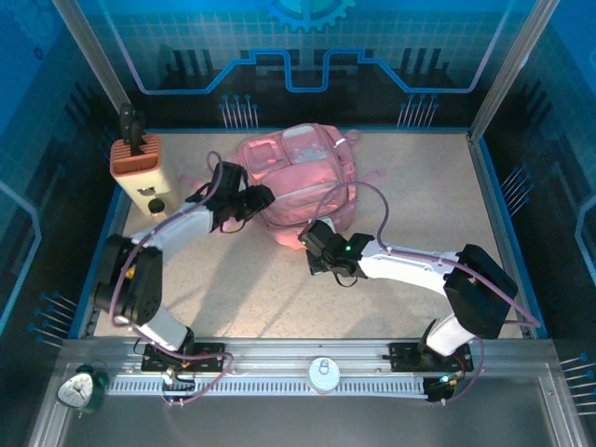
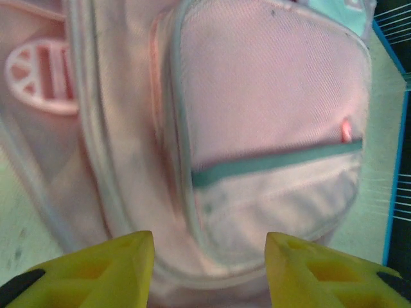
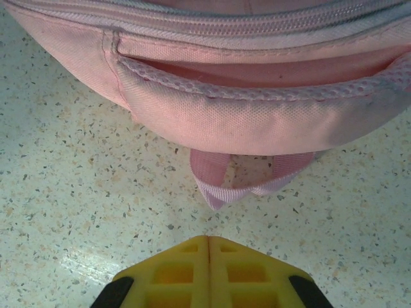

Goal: Pack the student bag

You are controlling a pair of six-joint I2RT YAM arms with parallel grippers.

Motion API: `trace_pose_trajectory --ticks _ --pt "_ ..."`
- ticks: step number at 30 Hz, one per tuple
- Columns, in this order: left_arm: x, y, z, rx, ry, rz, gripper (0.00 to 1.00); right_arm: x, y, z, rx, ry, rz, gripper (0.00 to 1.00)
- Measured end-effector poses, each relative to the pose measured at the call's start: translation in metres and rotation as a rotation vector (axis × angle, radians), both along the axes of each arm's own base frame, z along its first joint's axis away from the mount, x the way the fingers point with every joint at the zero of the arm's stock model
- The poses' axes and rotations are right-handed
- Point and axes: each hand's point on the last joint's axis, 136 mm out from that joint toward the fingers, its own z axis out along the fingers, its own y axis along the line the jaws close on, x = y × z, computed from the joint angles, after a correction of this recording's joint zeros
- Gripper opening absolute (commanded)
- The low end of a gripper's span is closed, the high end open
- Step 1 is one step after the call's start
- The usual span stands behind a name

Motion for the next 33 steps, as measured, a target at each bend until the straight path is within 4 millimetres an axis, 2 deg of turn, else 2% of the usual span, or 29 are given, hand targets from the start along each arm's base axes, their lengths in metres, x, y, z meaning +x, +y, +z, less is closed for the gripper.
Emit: trace_pose_trajectory --ticks 5,8,12,18,23,28,33 --pt "-0.045 -0.011 0.004 -0.060 0.016 0.039 0.59 -0.005 -0.007 0.000 0.013 -0.004 -0.006 0.00" --pt "-0.069 -0.034 -0.004 -0.095 0.048 0.045 0.59 -0.009 -0.012 -0.005 0.019 -0.004 -0.011 0.00" --pt "-0.083 -0.060 -0.011 -0.136 0.082 0.075 0.60 -0.013 -0.016 -0.011 0.012 0.007 -0.013 0.00" --pt "-0.066 -0.069 -0.019 -0.150 0.093 0.168 0.58 -0.011 -0.015 -0.010 0.022 -0.001 -0.016 0.00" --pt "-0.043 -0.076 -0.001 -0.165 0.049 0.214 0.62 0.004 -0.031 -0.005 0.021 -0.007 -0.062 0.00" --pt "-0.016 -0.090 0.011 -0.190 0.039 0.251 0.64 0.037 -0.060 0.025 0.072 -0.059 -0.156 0.00" --pt "-0.005 -0.096 -0.009 -0.181 0.101 0.303 0.65 0.061 -0.092 0.053 0.119 -0.118 -0.236 0.00"
